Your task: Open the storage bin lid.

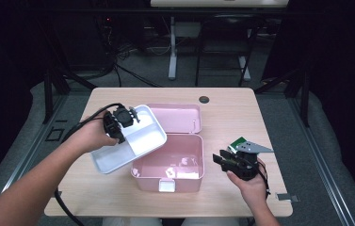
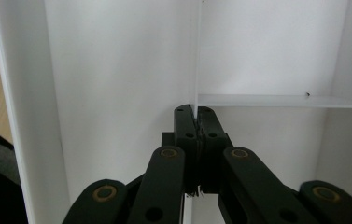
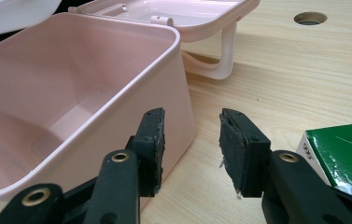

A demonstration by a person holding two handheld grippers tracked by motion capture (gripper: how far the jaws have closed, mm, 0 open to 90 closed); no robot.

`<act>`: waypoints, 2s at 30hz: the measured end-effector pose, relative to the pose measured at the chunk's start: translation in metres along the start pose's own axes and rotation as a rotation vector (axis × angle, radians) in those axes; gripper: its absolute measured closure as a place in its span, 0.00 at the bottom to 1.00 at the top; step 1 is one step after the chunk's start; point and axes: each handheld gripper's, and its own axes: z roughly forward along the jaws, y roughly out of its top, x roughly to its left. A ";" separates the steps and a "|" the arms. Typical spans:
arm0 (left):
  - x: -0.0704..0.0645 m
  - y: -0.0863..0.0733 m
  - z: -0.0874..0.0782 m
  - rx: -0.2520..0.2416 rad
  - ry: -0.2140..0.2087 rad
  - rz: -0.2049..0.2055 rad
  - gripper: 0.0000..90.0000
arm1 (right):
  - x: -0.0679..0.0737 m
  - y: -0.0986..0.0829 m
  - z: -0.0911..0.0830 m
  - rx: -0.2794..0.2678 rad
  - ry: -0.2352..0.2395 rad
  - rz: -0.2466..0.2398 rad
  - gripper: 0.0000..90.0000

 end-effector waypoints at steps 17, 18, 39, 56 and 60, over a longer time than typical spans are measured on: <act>0.045 -0.050 0.006 0.016 -0.019 -0.209 0.99 | 0.001 0.000 0.001 0.000 0.000 0.002 0.66; 0.048 -0.054 0.010 0.017 -0.027 -0.225 0.99 | 0.001 0.000 0.001 0.000 0.000 0.002 0.66; 0.056 -0.079 0.111 0.029 -0.137 -0.353 0.99 | 0.003 0.001 0.003 0.010 0.008 -0.009 0.60; 0.053 -0.088 0.157 0.030 -0.143 -0.417 0.99 | 0.009 0.010 0.006 0.024 0.021 -0.085 0.46; 0.055 -0.094 0.157 0.019 -0.138 -0.424 0.99 | 0.007 0.014 0.006 0.045 0.016 -0.092 0.45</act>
